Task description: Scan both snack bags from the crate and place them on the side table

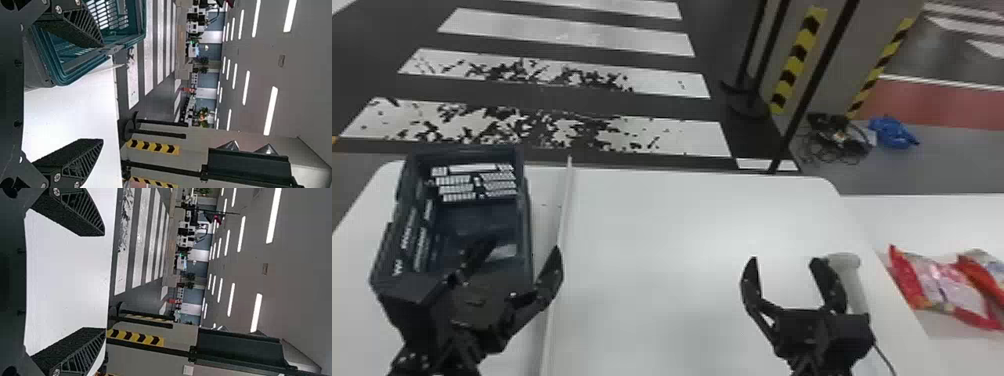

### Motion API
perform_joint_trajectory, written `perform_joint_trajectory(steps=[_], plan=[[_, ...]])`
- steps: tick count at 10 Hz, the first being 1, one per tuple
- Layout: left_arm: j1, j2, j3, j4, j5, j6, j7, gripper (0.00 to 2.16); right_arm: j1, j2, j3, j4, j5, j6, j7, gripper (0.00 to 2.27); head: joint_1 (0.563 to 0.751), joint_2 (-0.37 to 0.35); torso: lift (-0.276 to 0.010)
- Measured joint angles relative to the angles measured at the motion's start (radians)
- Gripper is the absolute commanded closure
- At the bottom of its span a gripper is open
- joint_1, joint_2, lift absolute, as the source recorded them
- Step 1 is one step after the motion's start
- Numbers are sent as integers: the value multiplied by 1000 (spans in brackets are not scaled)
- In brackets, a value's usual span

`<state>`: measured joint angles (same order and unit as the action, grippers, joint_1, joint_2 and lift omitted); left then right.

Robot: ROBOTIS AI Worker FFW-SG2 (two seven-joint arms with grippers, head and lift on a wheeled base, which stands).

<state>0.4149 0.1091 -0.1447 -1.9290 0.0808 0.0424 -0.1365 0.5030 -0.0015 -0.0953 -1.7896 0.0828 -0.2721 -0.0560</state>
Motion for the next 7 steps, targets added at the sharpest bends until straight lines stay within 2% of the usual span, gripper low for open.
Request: perform_joint_trajectory(steps=[7], plan=[[-13, 6, -3, -8, 10, 32, 0, 144, 0, 0, 7, -5, 0, 9, 1, 63, 695, -193, -98]])
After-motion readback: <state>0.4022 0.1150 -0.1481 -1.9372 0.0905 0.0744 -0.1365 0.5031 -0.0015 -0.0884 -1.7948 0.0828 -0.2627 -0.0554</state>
